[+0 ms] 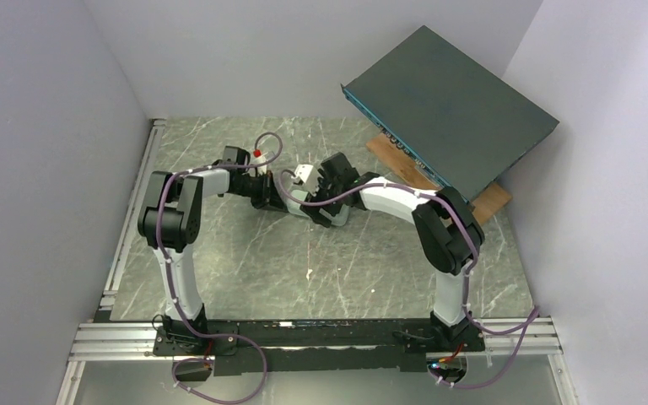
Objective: Open the umbrella
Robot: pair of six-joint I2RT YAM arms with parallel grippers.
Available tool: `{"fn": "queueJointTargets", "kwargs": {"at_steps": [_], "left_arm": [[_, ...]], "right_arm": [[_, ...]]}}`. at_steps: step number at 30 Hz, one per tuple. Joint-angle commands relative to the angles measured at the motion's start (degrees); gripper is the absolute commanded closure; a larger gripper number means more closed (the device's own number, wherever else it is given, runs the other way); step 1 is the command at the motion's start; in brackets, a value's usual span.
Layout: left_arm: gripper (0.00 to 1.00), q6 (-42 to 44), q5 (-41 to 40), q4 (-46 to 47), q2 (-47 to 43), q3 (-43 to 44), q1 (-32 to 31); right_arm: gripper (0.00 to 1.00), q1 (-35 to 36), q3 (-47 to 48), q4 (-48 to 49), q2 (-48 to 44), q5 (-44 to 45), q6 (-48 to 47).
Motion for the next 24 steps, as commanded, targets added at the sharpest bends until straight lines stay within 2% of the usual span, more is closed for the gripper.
{"fn": "queueJointTargets", "kwargs": {"at_steps": [1,4,7,13,15,17,22,24], "left_arm": [[1.0,3.6,-1.2,-1.0,2.9,5.3,0.1],[1.0,7.0,-1.6,-3.1,3.8,7.3,0.1],[1.0,7.7,-1.4,-2.9,4.2,7.7,0.1],[1.0,8.1,-1.1,-2.7,4.4,8.0,0.1],[1.0,8.9,-1.3,-3.1,4.0,7.6,0.1],[1.0,9.8,-1.6,-3.2,3.1,6.5,0.1],[1.0,11.5,-2.6,-0.7,-1.1,1.6,0.2],[1.0,11.8,-3.2,0.8,-2.8,-0.3,0.2]], "right_arm": [[0.1,-2.7,2.1,-14.5,-3.6,-18.7,2.9],[0.11,-7.1,7.4,-21.9,-1.0,-24.4,1.0],[0.14,-8.6,12.0,-25.6,2.8,-25.9,0.8],[0.18,-8.9,18.0,-26.3,9.9,-29.3,9.1],[0.22,-9.4,18.5,-25.6,11.9,-29.5,11.6],[0.31,-9.7,18.9,-25.7,13.7,-29.4,13.2],[0.64,-10.1,17.8,-25.0,15.4,-27.5,14.8],[0.81,-10.4,17.5,-25.1,15.7,-27.7,15.0]]}}
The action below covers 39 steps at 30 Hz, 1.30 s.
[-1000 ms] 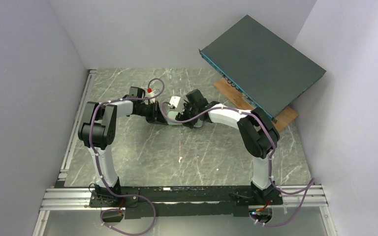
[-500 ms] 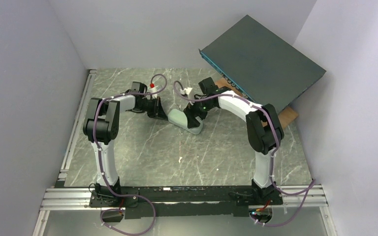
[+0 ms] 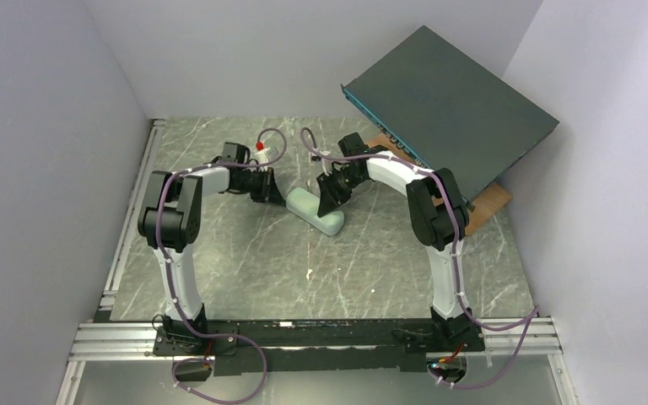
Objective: Open the umbrella
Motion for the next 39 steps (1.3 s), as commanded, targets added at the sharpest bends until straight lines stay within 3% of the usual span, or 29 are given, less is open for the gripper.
{"fn": "queueJointTargets", "kwargs": {"at_steps": [1,3,20,24,31,39], "left_arm": [[1.0,2.5,-2.1,1.6,-5.4,-5.0,0.1],[1.0,2.6,-2.7,3.8,-7.3,-7.4,0.1],[1.0,8.0,-3.3,10.2,-21.0,-19.2,-1.7],[1.0,8.0,-4.5,9.9,-20.0,-18.9,-4.1],[1.0,-0.9,-2.8,16.7,-15.3,-18.4,-5.0],[1.0,0.3,-1.0,25.7,-17.3,-23.4,-6.9]], "right_arm": [[0.9,0.4,-1.0,-2.5,3.0,-0.5,3.7],[1.0,0.2,-1.5,-2.3,3.1,-0.1,4.2],[1.0,-0.2,-4.7,2.9,0.0,8.5,6.3],[1.0,-0.3,-3.9,3.8,0.1,6.8,9.7],[1.0,-0.4,-4.5,9.0,-2.1,6.7,18.1],[1.0,-0.9,-12.7,21.5,-6.9,9.9,28.8]]}}
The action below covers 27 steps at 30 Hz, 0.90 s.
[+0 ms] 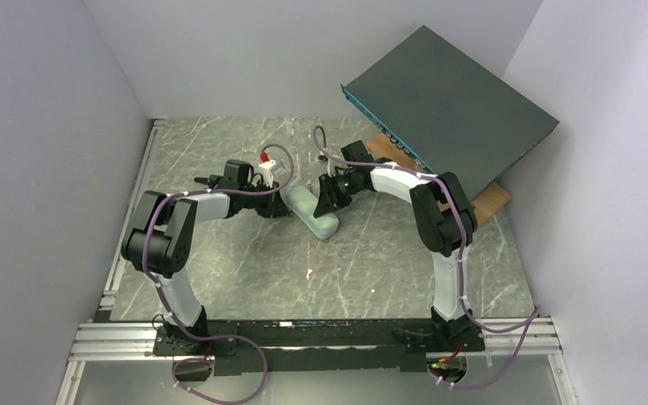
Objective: Open the umbrella
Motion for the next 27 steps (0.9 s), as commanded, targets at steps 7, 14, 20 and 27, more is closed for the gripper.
{"fn": "queueJointTargets", "kwargs": {"at_steps": [7,14,20,27], "left_arm": [[1.0,0.9,3.5,10.7,-5.6,-8.0,-6.0],[1.0,3.1,-1.4,8.5,-9.2,-12.4,-9.6],[1.0,2.6,-9.1,13.5,-12.8,-16.3,-13.6],[0.44,7.3,-14.5,7.8,-21.7,-15.5,-10.6]], "right_arm": [[1.0,-1.1,-3.2,10.6,-3.3,12.7,9.6],[1.0,-1.0,-4.2,12.0,-4.0,13.9,10.4],[1.0,-1.1,-6.3,14.4,-5.4,14.5,12.1],[0.77,-1.1,-5.7,11.4,-6.3,11.9,6.3]]}}
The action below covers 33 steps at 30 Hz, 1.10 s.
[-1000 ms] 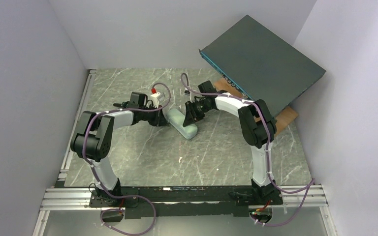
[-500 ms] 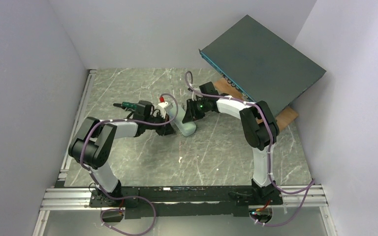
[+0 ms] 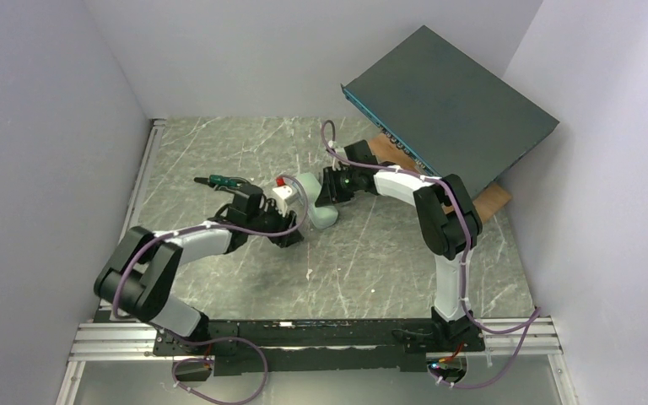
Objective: Open the umbrella
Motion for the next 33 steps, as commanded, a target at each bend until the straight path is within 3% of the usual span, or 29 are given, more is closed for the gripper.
{"fn": "queueJointTargets", "kwargs": {"at_steps": [1,2,4,5,8,12,15,17,23,29,33], "left_arm": [[0.37,5.9,-4.7,-3.2,-7.5,1.8,3.0],[0.33,8.9,-5.7,-4.0,-8.6,2.2,3.4],[0.06,9.7,-7.1,-1.6,-11.0,1.2,4.2],[0.01,11.1,-6.9,-1.5,-12.0,1.3,4.1],[0.0,11.8,-6.8,0.6,-14.6,0.8,3.9],[0.0,14.0,-4.1,9.0,-16.0,-2.9,3.9],[0.0,12.3,-5.0,10.1,-14.7,-1.6,4.8],[0.0,14.3,5.0,6.9,-12.8,1.1,7.7],[0.02,15.1,-0.1,15.3,-9.8,-4.4,6.0],[0.18,14.0,-4.8,23.7,-7.8,-11.5,1.6],[0.29,12.9,-6.8,28.9,-5.5,-13.6,-0.6]], "right_arm": [[0.67,-0.9,-0.4,-0.9,-3.6,1.2,-4.9],[0.56,-0.9,-0.4,-1.3,-4.2,0.6,-5.7],[0.42,-0.9,-0.2,-2.4,-5.0,-0.6,-7.3],[0.36,-0.9,0.3,-3.3,-5.2,-1.2,-7.8],[0.28,-0.9,3.6,-6.3,-4.8,-2.4,-9.0],[0.25,-0.9,8.9,-8.8,-1.8,-2.7,-10.3],[0.25,-0.8,15.0,-12.0,2.6,-3.0,-11.1],[0.25,-0.9,19.5,-14.8,6.2,-3.2,-11.8],[0.31,-0.9,26.2,-19.4,13.7,-7.5,-13.5],[0.53,-0.9,20.5,-18.8,11.8,-11.2,-13.1],[0.6,-0.8,15.0,-16.9,8.8,-12.6,-11.8]]}}
